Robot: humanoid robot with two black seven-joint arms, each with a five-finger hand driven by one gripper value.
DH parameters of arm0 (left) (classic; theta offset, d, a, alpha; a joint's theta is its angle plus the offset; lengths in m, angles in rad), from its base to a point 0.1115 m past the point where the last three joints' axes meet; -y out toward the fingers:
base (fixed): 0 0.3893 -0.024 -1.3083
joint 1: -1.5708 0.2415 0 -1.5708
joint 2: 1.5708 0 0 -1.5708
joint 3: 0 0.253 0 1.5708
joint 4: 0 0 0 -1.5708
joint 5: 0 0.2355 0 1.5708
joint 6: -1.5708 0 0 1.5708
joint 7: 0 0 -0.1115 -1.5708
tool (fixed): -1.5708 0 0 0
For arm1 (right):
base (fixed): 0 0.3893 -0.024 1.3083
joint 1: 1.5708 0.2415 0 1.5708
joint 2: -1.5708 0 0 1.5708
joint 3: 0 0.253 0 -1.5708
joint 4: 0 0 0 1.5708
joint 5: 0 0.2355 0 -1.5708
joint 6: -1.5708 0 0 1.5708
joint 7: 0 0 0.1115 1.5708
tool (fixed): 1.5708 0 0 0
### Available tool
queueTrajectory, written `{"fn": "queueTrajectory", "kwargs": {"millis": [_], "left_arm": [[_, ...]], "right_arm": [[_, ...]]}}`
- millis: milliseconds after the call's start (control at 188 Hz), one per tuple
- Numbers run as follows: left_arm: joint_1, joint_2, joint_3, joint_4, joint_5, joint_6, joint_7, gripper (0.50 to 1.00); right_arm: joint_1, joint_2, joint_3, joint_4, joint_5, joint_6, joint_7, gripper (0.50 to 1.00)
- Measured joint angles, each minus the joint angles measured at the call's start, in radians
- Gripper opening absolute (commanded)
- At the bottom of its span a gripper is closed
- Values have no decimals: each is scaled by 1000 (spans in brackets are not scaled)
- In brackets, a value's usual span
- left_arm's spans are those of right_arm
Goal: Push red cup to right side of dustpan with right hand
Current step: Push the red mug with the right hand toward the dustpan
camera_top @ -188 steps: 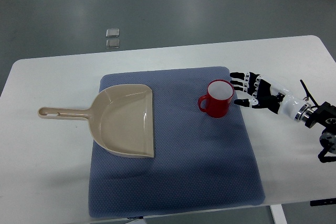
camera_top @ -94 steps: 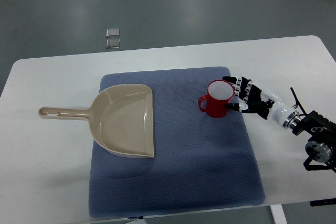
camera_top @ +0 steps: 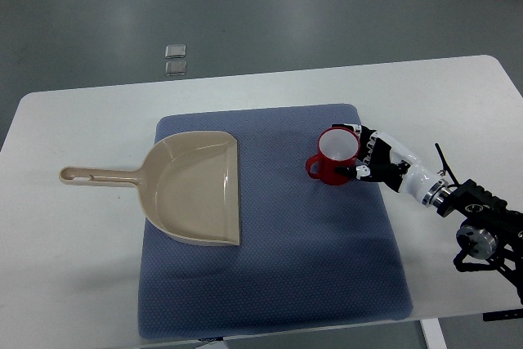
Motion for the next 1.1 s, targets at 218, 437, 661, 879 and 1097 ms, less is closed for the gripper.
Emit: {"fn": "queueTrajectory", "kwargs": {"millis": [218, 437, 661, 879, 1097], "left_arm": [[0, 0, 0, 0, 0, 0, 0, 1000], [0, 0, -1, 0, 0, 0, 0, 1000], [0, 0, -1, 0, 0, 0, 0, 1000], [0, 0, -2, 0, 0, 0, 0, 1000], [0, 0, -2, 0, 0, 0, 0, 1000]], "right_arm": [[9, 24, -2, -24, -1, -15, 0, 934], [16, 60, -2, -43, -1, -18, 0, 934], [27, 97, -2, -61, -2, -37, -1, 934], [44, 132, -5, -80, -2, -55, -2, 934], [47, 162, -7, -85, -3, -59, -2, 932]]}}
